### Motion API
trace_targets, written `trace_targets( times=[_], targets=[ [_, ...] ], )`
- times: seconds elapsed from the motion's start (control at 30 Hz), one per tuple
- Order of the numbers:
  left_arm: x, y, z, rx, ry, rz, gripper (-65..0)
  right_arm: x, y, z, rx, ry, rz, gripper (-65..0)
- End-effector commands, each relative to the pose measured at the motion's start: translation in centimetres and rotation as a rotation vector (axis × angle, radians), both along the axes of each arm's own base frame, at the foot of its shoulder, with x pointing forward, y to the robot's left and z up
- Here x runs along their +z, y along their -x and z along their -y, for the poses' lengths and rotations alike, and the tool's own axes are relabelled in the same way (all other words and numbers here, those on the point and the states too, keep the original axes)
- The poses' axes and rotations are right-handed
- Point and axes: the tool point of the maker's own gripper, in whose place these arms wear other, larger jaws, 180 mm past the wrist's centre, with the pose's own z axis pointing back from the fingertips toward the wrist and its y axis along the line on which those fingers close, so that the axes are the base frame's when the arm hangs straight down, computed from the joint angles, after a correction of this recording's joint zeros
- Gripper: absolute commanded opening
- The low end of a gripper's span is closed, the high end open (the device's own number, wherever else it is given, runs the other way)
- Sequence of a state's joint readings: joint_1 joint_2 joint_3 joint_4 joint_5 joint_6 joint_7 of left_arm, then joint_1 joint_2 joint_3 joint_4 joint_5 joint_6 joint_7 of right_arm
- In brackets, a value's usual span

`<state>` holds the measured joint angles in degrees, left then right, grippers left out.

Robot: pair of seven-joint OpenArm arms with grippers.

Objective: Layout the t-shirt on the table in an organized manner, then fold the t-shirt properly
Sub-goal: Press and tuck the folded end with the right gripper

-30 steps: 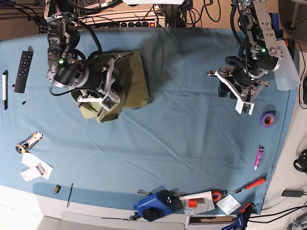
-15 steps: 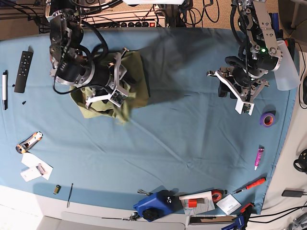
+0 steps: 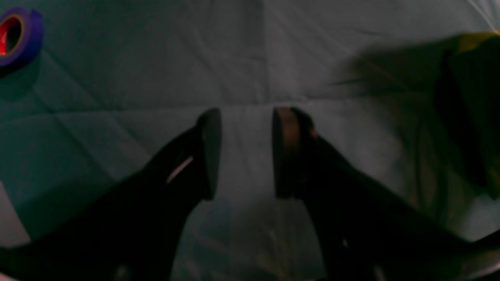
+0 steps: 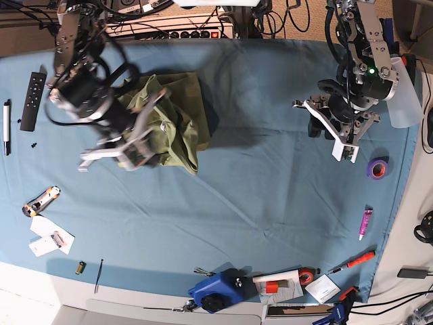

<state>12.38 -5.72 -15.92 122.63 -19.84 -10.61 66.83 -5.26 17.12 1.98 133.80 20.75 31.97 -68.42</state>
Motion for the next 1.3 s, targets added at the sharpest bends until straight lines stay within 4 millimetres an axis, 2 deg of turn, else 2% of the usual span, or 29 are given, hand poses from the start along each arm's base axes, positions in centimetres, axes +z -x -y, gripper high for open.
trace_targets(
  times=[0.0, 0.07, 0.13, 0.27, 0.37, 0.5, 0.67, 1.0, 1.07, 1.13, 1.27],
  targets=[
    [1.0, -0.6, 0.1, -0.005, 0.005, 0.047, -44.6, 1.4, -0.6, 1.4, -0.051, 0.003, 0.057, -65.0],
    [1.1, -0.7, 0.1, -0.005, 0.006, 0.052, -44.6, 1.3, -0.8, 4.0, -0.140, -0.002, 0.052, -65.0],
    [1.2, -0.8, 0.1, -0.003, 0.008, 0.060, -44.6, -0.1, -0.4, 5.4, -0.179, -0.032, -0.007, -65.0],
    [1.3, -0.9, 0.2, -0.005, 0.013, 0.066, -44.6, -4.6, 0.4, 6.0, -0.180, -0.075, -0.176, -65.0],
    [1.3, -0.9, 0.3, -0.009, 0.015, 0.068, -44.6, -6.8, 0.4, 5.8, -0.155, -0.089, -0.234, -65.0],
    [1.4, -0.9, 0.4, -0.025, 0.009, 0.072, -44.6, -8.1, 1.6, 2.5, -0.013, -0.123, -0.309, -65.0],
    [1.8, -1.2, 0.4, -0.022, 0.013, 0.101, -44.6, -10.6, 4.8, -1.7, 0.145, -0.096, -0.479, -65.0],
    [1.9, -1.3, 0.4, -0.021, 0.015, 0.111, -44.6, -11.8, 8.6, -8.9, 0.401, -0.118, -0.552, -65.0],
    [1.9, -1.3, 0.4, -0.021, 0.015, 0.111, -44.6, -11.5, 8.7, -9.8, 0.423, -0.143, -0.536, -65.0],
    [1.9, -1.3, 0.4, -0.020, 0.015, 0.111, -44.6, -10.7, 7.9, -10.0, 0.424, -0.158, -0.490, -65.0],
    [1.9, -1.3, 0.4, -0.020, 0.015, 0.110, -44.6, -7.8, 5.5, -8.8, 0.380, -0.136, -0.354, -65.0]
  ],
)
